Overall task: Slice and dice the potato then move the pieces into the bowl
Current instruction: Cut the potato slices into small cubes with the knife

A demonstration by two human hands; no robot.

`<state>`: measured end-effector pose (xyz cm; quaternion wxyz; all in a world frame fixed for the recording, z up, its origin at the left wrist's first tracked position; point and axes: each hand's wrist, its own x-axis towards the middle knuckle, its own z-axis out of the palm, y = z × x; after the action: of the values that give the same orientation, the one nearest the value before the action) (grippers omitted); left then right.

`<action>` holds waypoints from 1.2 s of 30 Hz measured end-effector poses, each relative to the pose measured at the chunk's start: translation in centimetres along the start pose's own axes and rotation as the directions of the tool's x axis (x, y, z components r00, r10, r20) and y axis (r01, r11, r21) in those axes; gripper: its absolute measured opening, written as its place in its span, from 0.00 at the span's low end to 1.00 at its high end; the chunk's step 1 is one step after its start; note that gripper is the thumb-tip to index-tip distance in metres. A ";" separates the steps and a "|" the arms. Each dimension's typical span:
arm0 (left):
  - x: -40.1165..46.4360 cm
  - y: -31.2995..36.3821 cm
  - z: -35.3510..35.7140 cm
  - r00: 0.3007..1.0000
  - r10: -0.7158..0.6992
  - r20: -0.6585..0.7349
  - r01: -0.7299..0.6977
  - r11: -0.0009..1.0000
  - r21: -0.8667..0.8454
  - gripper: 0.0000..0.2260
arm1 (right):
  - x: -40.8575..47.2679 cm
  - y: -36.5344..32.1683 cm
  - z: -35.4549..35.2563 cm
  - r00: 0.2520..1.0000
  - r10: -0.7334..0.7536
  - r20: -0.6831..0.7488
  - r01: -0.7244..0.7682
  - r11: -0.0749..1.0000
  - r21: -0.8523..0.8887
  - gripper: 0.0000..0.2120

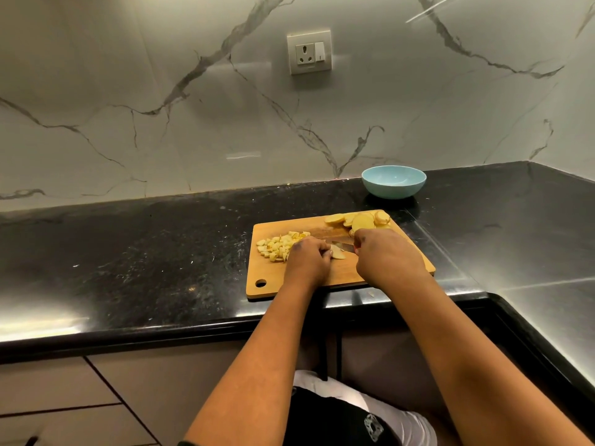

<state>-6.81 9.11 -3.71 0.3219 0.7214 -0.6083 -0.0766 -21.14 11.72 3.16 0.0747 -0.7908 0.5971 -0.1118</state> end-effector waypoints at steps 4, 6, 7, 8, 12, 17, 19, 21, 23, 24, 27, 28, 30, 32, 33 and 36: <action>0.0 0.1 -0.2 1.000 0.000 0.010 0.000 1.000 0.010 0.11 | 0.2 0.2 -0.3 1.000 -0.009 0.022 0.009 1.000 0.029 0.16; 0.0 0.1 -0.2 1.000 -0.003 0.010 0.003 1.000 0.005 0.11 | 0.1 0.1 -0.3 1.000 -0.006 0.026 0.005 0.999 0.033 0.16; 0.0 0.1 -0.2 1.000 -0.005 0.009 0.005 1.000 0.001 0.11 | 0.0 0.0 -0.3 0.999 -0.007 0.033 0.006 1.000 0.023 0.17; 0.0 0.2 -0.2 1.000 -0.006 0.007 0.006 1.000 -0.003 0.11 | -0.1 -0.2 -0.5 0.999 -0.012 0.043 0.012 1.000 0.008 0.18; -0.1 0.4 -0.2 1.000 -0.023 -0.004 0.023 1.000 -0.017 0.11 | -0.3 -1.0 -2.1 0.995 -0.012 0.102 0.017 0.999 -0.046 0.22; -0.2 0.3 -0.1 0.999 -0.045 0.003 0.046 0.998 -0.032 0.12 | -1.5 -1.0 -4.5 0.983 0.023 0.180 0.006 0.987 -0.162 0.23; -0.2 0.3 -0.2 0.999 -0.046 0.004 0.046 0.998 -0.033 0.12 | -2.0 -0.5 -5.1 0.979 0.047 0.199 -0.006 0.980 -0.200 0.22; -0.4 0.3 -0.2 0.999 -0.037 -0.007 0.037 0.999 -0.033 0.13 | -2.2 -0.1 -5.4 0.978 0.069 0.198 -0.031 0.982 -0.188 0.21; -0.6 0.1 -0.2 0.999 -0.018 -0.041 0.016 0.999 -0.043 0.14 | -2.4 0.2 -4.9 0.986 0.076 0.146 -0.058 0.990 -0.127 0.21; -0.6 0.0 -0.2 0.998 -0.010 -0.061 0.007 0.999 -0.046 0.15 | -2.4 0.4 -4.4 0.994 0.064 0.091 -0.057 0.996 -0.075 0.20; -0.8 0.0 0.0 0.996 0.000 -0.092 -0.002 1.000 -0.025 0.12 | -2.2 0.8 -2.7 0.999 0.011 -0.031 -0.010 0.999 0.033 0.15; -0.9 0.0 0.0 0.996 0.001 -0.094 -0.003 1.000 -0.015 0.11 | -2.0 1.0 -2.1 0.999 -0.002 -0.039 0.004 0.999 0.045 0.14; -0.9 0.1 -0.1 0.996 0.004 -0.094 -0.004 1.000 -0.006 0.11 | -1.6 1.0 -1.2 1.000 -0.012 -0.021 0.014 0.997 0.073 0.13; -0.8 0.1 -0.2 0.996 0.000 -0.090 0.000 1.000 0.000 0.11 | -1.2 0.8 -0.7 1.000 -0.015 0.000 0.015 0.996 0.088 0.13; -0.8 0.1 -0.2 0.996 -0.002 -0.089 0.002 1.000 0.005 0.11 | -1.1 0.6 -0.5 1.000 -0.015 0.003 0.014 0.996 0.085 0.13; -0.6 0.0 -0.1 0.996 -0.010 -0.085 0.011 1.000 0.010 0.11 | -0.8 0.1 -0.2 1.000 -0.004 0.024 0.002 0.998 0.058 0.15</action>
<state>-6.93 9.67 -3.77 0.3436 0.7287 -0.5907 -0.0443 -21.53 12.41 3.28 0.1044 -0.7905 0.5915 -0.1196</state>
